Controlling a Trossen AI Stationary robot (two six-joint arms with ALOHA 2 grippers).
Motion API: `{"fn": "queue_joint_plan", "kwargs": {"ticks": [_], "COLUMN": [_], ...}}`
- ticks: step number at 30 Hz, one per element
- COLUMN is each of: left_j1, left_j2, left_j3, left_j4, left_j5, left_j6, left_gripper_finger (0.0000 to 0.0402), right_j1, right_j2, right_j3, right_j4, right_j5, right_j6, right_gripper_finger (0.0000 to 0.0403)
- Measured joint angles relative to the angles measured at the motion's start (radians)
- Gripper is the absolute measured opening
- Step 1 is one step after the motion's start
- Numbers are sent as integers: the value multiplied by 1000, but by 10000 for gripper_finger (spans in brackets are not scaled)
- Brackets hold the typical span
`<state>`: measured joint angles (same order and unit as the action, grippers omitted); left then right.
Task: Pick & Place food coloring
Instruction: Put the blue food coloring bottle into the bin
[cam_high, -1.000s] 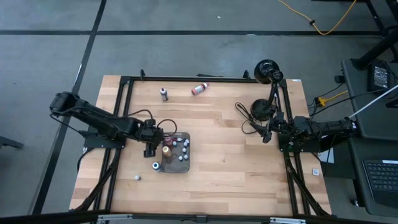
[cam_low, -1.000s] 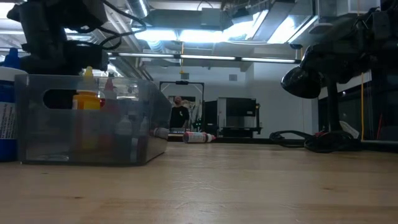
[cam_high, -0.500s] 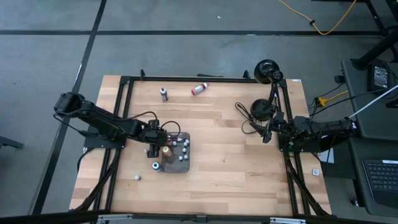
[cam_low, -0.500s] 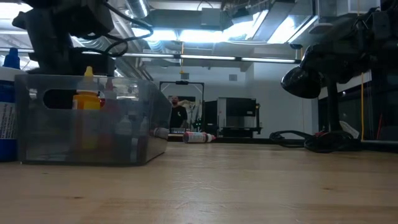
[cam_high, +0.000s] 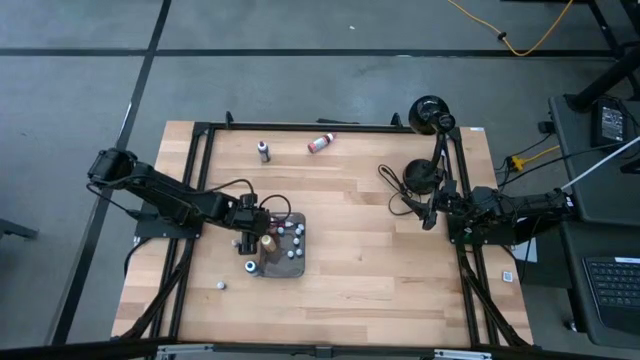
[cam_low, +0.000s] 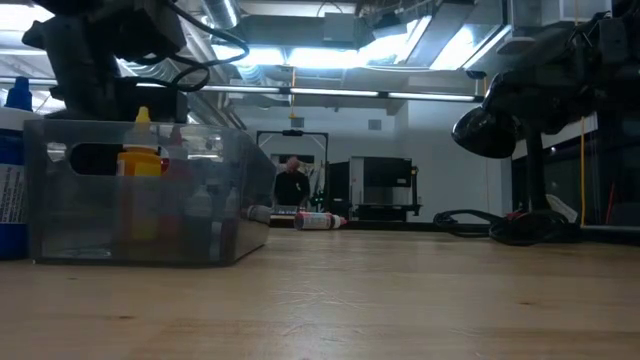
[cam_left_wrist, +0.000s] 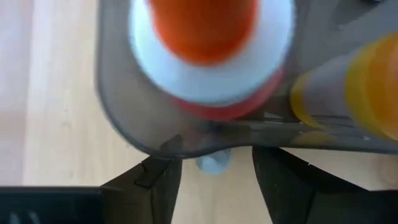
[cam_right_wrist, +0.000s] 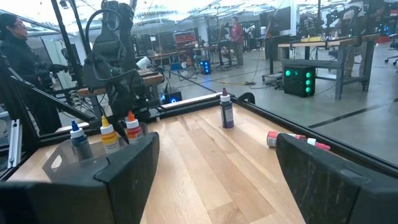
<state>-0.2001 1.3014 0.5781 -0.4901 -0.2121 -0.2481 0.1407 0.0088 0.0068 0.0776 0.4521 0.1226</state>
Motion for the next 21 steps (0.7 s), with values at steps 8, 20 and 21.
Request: {"fn": "queue_joint_plan", "kwargs": {"ticks": [8, 20, 21], "left_j1": [0, 0, 0], "left_j2": [0, -1, -2], "left_j3": [0, 1, 1], "left_j4": [-6, -5, -7], "left_j5": [-12, -8, -7], "left_j6": [-18, -34, -50], "left_gripper_finger": [124, 70, 70], "right_j1": [0, 0, 0], "right_j2": [0, 0, 0], "right_j3": [0, 0, 0], "right_j4": [0, 0, 0], "right_j5": [0, 0, 0], "right_j6": [0, 0, 0], "right_gripper_finger": [323, 323, 323]}}
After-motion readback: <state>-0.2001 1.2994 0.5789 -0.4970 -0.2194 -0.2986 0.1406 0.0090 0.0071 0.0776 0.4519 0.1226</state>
